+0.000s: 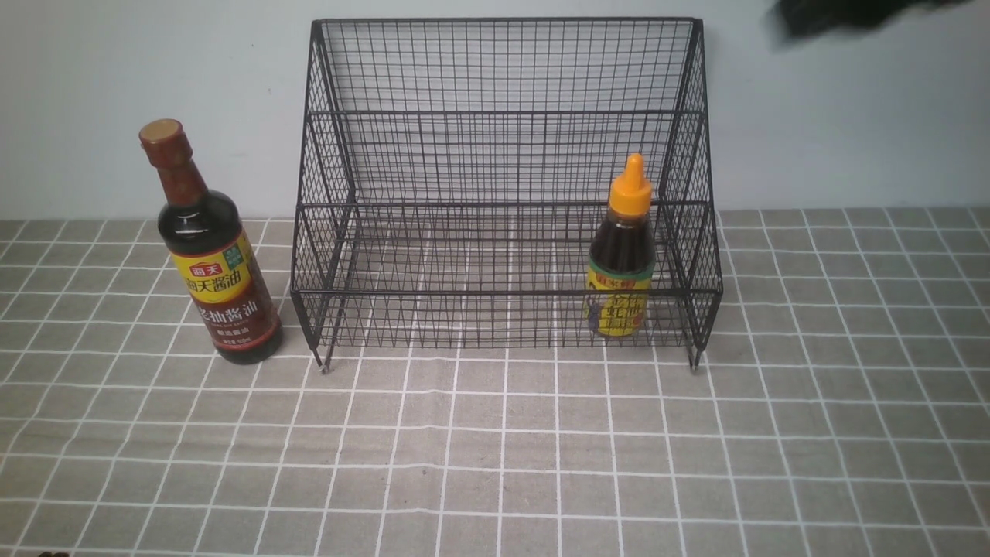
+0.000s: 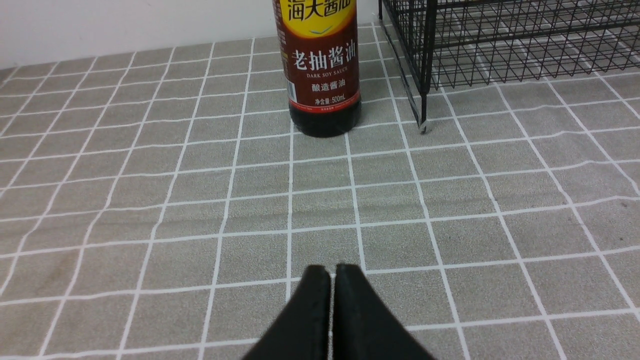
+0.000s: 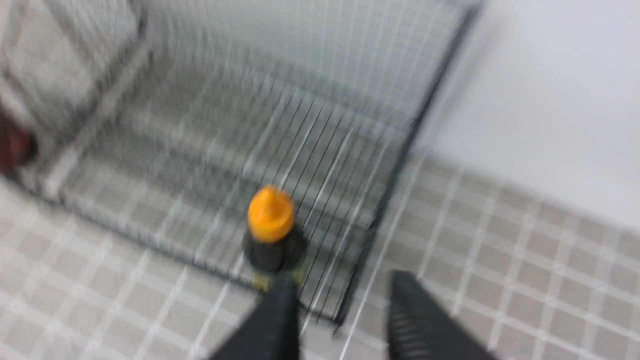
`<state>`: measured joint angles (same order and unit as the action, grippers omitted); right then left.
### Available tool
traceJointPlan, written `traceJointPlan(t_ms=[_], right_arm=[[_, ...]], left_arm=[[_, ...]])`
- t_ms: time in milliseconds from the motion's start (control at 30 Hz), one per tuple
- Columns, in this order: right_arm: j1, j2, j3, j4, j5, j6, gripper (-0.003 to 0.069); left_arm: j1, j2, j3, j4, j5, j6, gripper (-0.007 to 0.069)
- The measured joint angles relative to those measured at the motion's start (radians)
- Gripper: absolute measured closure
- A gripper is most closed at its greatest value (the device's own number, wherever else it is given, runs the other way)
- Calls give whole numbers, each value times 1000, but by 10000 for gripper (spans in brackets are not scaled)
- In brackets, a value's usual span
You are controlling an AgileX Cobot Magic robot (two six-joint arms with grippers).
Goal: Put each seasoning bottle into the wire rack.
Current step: Use the left arm to grab the condiment bottle closest to it
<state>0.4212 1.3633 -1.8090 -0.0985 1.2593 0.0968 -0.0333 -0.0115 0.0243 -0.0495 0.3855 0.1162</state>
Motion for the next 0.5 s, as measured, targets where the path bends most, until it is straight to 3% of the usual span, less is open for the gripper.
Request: traceJointPlan(t_ms=[133, 233, 500], right_arm=[[0, -264, 108, -72, 2, 79, 648], [0, -450, 243, -97, -29, 108, 666], [0, -1102, 889, -105, -525, 129, 671]], left_arm=[[0, 0, 0, 0, 0, 0, 631], [0, 0, 0, 0, 0, 0, 631], [0, 0, 0, 0, 0, 0, 631]])
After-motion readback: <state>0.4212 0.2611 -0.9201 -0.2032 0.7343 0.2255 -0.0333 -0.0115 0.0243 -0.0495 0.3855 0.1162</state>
